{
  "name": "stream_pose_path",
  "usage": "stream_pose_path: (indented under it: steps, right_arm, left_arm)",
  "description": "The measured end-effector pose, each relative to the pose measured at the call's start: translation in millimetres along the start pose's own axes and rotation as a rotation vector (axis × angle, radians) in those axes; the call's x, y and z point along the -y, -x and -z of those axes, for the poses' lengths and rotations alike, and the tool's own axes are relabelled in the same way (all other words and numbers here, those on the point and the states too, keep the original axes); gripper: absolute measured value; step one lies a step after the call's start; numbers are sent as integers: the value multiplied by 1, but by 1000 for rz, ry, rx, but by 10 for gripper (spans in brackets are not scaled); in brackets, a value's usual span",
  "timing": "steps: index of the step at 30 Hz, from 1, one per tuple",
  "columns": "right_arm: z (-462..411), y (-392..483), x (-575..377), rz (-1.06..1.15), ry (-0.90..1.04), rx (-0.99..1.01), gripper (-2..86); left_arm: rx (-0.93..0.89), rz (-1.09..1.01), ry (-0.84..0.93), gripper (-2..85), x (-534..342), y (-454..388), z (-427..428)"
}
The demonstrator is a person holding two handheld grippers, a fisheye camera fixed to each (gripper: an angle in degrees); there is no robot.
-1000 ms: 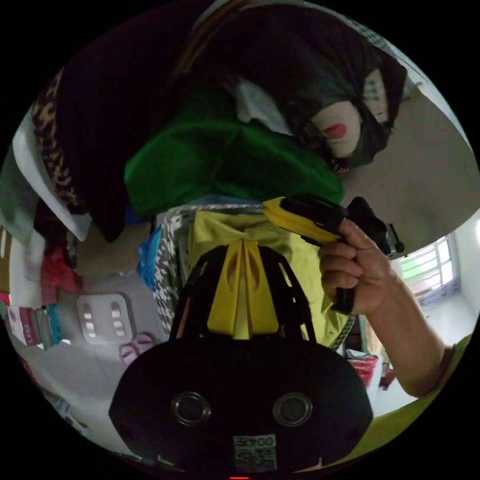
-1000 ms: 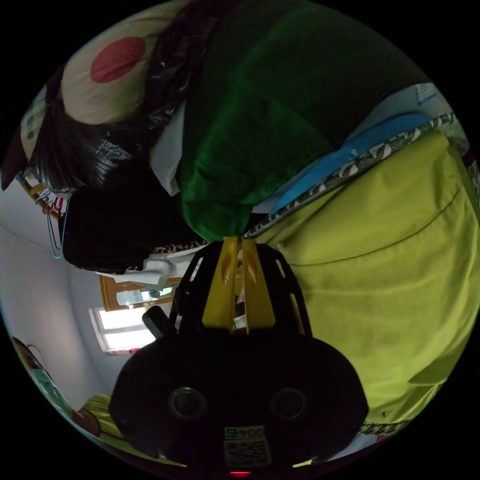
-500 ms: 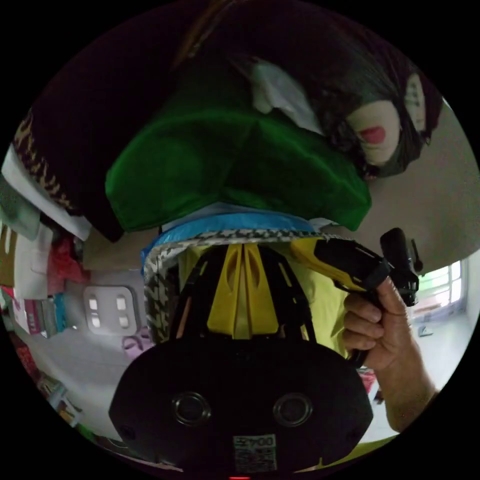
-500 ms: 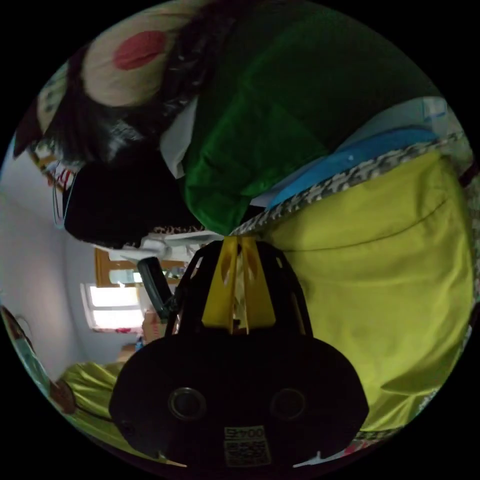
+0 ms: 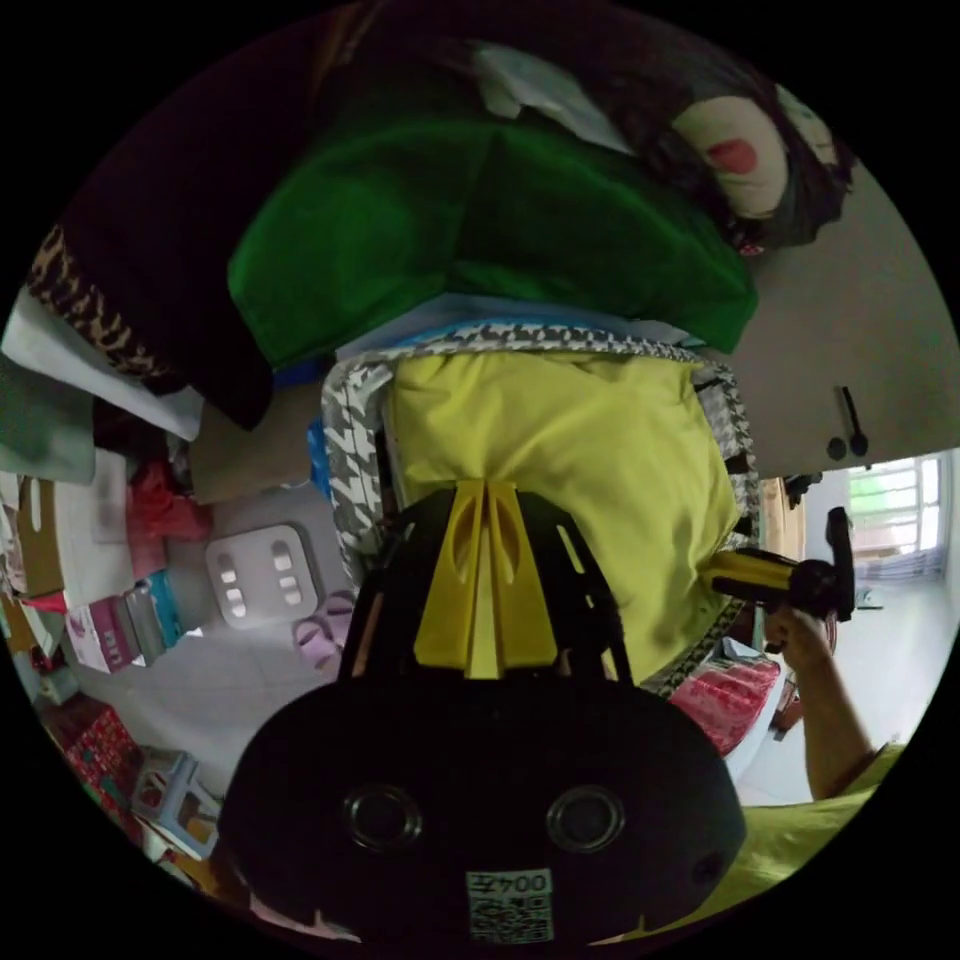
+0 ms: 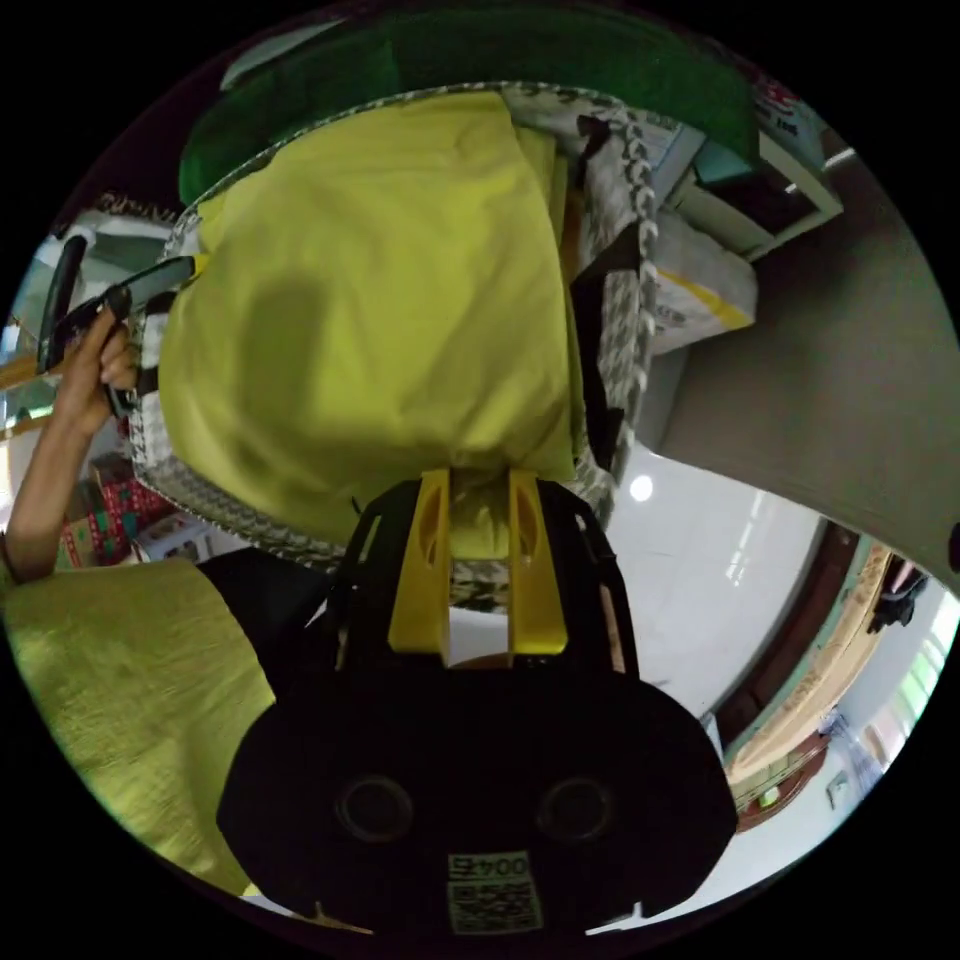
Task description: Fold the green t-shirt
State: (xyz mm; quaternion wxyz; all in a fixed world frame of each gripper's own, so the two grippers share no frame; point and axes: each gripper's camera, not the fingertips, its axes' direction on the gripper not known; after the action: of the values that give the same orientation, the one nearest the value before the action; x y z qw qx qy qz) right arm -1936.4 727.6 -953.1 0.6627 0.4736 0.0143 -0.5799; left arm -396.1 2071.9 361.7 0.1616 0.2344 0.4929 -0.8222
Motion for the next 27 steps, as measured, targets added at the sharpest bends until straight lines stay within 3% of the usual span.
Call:
stream_pose_path:
  steps: [3, 5, 8, 12, 14, 16, 22, 27]
  right_arm:
    - [67, -1, -73, -70, -184, 33, 82]
    - [138, -5, -165, -146, -404, 120, 62]
    - [200, -17, -309, -289, -655, 310, 6]
    - [210, -30, -500, -546, -844, 614, -5]
    - [193, -30, -637, -776, -961, 762, -7]
    - [178, -24, -739, -931, -1018, 813, -7]
    - [163, 40, -1065, -1374, -1145, 661, -7]
    - [143, 118, -1302, -1645, -1226, 544, -7]
  left_arm:
    - [26, -93, -59, 3, 9, 3, -22]
    - [5, -159, -133, 3, 7, 3, -28]
    - [-179, -304, -170, 2, 8, -8, -57]
    - [-424, -508, 56, 1, 10, -57, -169]
    - [-498, -605, 184, 1, 2, -87, -227]
    - [-536, -721, 294, 1, -12, -120, -281]
    - [-564, -1088, 528, 1, -98, -216, -449]
    - [-535, -1355, 650, 1, -237, -281, -604]
